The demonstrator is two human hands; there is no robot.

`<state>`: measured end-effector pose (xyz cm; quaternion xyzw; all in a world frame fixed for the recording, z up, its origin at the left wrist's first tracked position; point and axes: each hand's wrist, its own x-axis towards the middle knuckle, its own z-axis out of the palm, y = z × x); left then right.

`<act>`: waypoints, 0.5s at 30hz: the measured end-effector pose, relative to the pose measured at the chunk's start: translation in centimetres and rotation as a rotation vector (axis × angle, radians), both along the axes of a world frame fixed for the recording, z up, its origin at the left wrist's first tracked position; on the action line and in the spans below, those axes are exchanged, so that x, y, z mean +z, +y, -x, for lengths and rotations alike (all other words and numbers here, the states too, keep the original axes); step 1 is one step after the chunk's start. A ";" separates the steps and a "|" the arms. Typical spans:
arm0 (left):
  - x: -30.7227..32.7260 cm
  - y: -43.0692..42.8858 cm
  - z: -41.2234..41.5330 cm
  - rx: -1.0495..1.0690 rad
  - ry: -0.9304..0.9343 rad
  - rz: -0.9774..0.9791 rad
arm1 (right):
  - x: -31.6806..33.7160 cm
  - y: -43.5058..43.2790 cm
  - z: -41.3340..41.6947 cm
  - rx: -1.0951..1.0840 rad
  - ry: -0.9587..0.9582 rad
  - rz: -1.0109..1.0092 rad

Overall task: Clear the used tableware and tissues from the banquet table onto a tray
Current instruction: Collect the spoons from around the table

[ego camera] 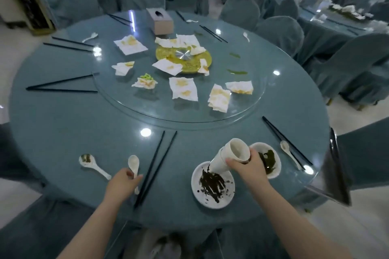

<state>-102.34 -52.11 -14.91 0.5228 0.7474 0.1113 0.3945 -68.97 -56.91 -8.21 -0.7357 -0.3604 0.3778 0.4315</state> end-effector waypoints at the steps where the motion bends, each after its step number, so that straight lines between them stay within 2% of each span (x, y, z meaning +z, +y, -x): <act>1: -0.3 0.2 -0.3 0.005 0.025 -0.002 | -0.1 0.9 0.0 -0.003 -0.025 0.000; 5: -1.0 1.1 -0.5 0.049 0.117 0.003 | -0.8 4.2 0.1 -0.052 -0.076 0.004; 10: -1.3 2.0 0.3 0.109 0.064 0.036 | -2.5 7.4 0.9 0.015 -0.100 0.033; 15: -1.2 1.6 3.1 0.440 -0.063 -0.124 | -3.6 8.6 1.3 0.079 -0.134 0.054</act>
